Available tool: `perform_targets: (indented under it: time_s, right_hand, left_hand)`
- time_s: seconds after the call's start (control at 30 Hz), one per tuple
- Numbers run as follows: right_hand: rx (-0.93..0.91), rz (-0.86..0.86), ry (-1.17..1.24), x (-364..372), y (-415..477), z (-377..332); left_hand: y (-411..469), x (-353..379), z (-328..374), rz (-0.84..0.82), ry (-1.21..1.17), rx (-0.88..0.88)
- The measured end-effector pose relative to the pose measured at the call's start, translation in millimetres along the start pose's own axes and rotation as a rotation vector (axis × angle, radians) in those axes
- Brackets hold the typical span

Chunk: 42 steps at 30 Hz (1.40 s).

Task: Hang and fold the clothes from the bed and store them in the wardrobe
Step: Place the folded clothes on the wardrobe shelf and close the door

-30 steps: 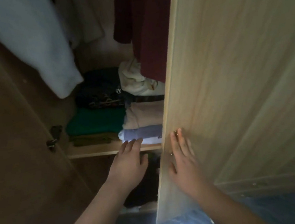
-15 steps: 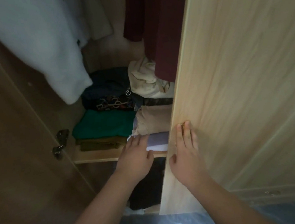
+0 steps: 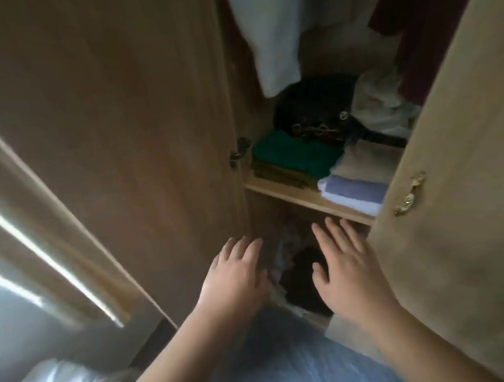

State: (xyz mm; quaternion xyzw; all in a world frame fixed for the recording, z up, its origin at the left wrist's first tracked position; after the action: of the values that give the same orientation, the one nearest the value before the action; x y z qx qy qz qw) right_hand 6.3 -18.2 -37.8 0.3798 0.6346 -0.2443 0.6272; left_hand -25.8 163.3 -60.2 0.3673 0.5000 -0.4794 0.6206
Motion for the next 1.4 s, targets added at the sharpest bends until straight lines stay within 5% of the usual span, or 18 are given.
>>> perform_targets:
  time_s: [0.3,0.57,0.73,0.9,1.17,1.4]
  right_hand:
    - [-0.203,-0.012,0.174,12.5,47.7,-157.5]
    - [-0.155,0.075,0.203,-5.1,80.2,-242.5]
    - [-0.048,0.116,0.226,-5.6,69.1,-257.3]
    - [0.030,0.165,0.269,-7.4,41.2,-249.9]
    - [0.206,0.289,0.222,-32.8,-19.8,-178.4]
    - [0.293,0.414,0.292,-60.8,-67.5,-98.4]
  left_hand:
    - [-66.8,-69.0,-181.1,0.147,0.019,-0.250]
    - [-22.3,-144.5,-249.2,0.220,-0.232,-0.250]
    - [-3.5,-133.0,-237.2,0.029,-0.504,-0.193]
    - [-26.7,-116.4,-217.7,0.023,-0.726,-0.115]
    - [-59.0,-87.9,-124.3,-0.049,-0.684,0.163]
    - [-45.2,-80.8,-6.4,0.078,-0.486,0.486]
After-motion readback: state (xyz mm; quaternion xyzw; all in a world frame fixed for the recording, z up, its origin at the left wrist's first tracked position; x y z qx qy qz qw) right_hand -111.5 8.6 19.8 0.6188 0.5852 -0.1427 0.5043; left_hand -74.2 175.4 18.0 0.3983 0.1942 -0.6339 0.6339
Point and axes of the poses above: each hand's wrist, its own y-axis towards the middle knuckle, its own x-axis out of the palm, z = x × y, the point moved 10 cm from there along y, towards the middle knuckle, and after that the axes turned 15 degrees about -x, right-handed, at the moved point
